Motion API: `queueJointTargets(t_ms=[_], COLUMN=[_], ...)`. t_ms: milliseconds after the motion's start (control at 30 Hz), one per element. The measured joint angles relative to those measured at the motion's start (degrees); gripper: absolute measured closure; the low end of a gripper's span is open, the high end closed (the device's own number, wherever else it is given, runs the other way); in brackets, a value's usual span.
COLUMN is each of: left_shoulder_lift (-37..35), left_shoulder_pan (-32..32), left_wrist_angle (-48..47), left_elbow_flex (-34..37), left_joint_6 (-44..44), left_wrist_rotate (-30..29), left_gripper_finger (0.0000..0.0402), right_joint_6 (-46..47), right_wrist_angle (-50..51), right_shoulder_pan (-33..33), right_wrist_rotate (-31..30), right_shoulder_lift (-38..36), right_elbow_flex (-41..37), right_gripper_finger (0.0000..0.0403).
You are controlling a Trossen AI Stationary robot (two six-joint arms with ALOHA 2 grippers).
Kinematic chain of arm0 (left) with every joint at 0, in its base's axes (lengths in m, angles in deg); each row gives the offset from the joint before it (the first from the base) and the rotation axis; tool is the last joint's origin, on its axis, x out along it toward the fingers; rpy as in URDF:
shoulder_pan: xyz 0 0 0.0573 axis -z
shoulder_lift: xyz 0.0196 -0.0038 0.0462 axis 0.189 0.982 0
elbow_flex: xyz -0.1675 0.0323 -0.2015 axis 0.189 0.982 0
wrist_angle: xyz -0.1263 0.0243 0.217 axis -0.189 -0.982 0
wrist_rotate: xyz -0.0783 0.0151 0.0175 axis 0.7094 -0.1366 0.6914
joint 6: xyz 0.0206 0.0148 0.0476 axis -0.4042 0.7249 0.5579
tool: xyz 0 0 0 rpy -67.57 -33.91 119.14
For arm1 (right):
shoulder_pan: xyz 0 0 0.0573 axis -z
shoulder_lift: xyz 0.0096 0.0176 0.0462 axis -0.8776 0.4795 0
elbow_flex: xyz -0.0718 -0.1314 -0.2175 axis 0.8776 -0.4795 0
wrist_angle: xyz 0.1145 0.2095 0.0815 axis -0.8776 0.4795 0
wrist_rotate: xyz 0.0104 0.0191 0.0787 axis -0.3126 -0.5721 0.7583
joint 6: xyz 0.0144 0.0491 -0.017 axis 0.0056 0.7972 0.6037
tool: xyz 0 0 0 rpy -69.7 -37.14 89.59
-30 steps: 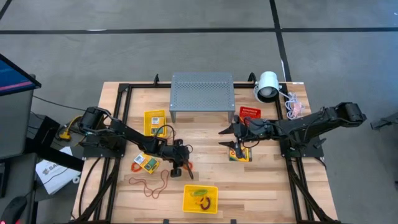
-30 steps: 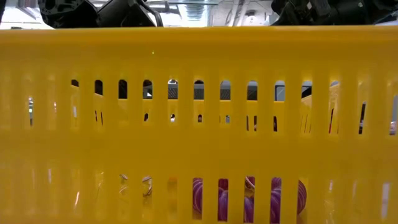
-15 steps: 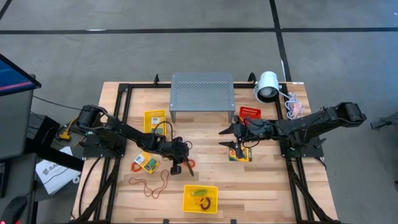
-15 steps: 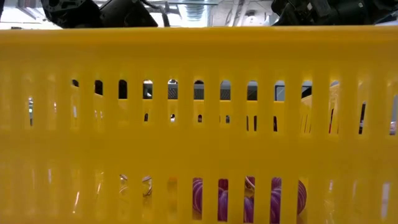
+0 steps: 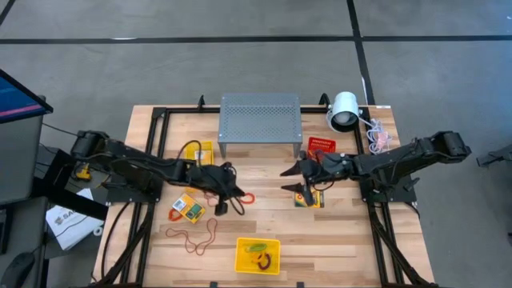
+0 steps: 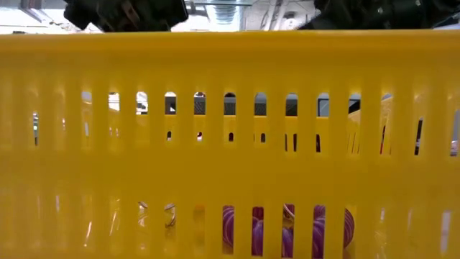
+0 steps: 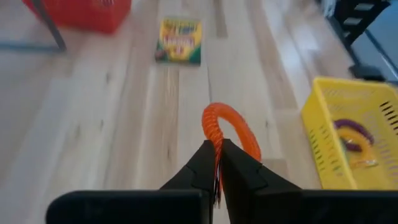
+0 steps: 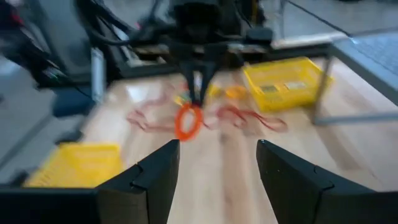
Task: Pick & Place Office Desk Supplies
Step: Put the orange spiral keychain into the bottom yellow bin
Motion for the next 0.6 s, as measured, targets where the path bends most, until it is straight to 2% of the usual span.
queueJointTargets(t_ms=[233,400,600], left_shoulder_lift=[-2.18,-1.35,-1.3], left_shoulder_pan=[1.43,2.0,2.33], left_wrist_angle=[3.03,8.14,9.78], left_elbow_flex=[0.0,-0.02,-0.04], left_joint_6=[5.78,10.08,13.73], left_wrist_rotate=[-7.37,-10.65,-15.69], left_gripper_finger=[0.0393,0.0394,0.0394], right_joint_6=[4.18,7.17,8.97], right_wrist_angle=[-6.92,-15.42,-22.37], right_shoulder_pan=[-1.17,-1.11,-0.83], right_wrist_rotate=[0.52,0.43,0.53], right_shoulder_lift=[1.85,8.11,13.83], right_elbow_flex=[-0.01,0.01,0.04], right_gripper_finger=[0.0194,0.0194,0.0194])
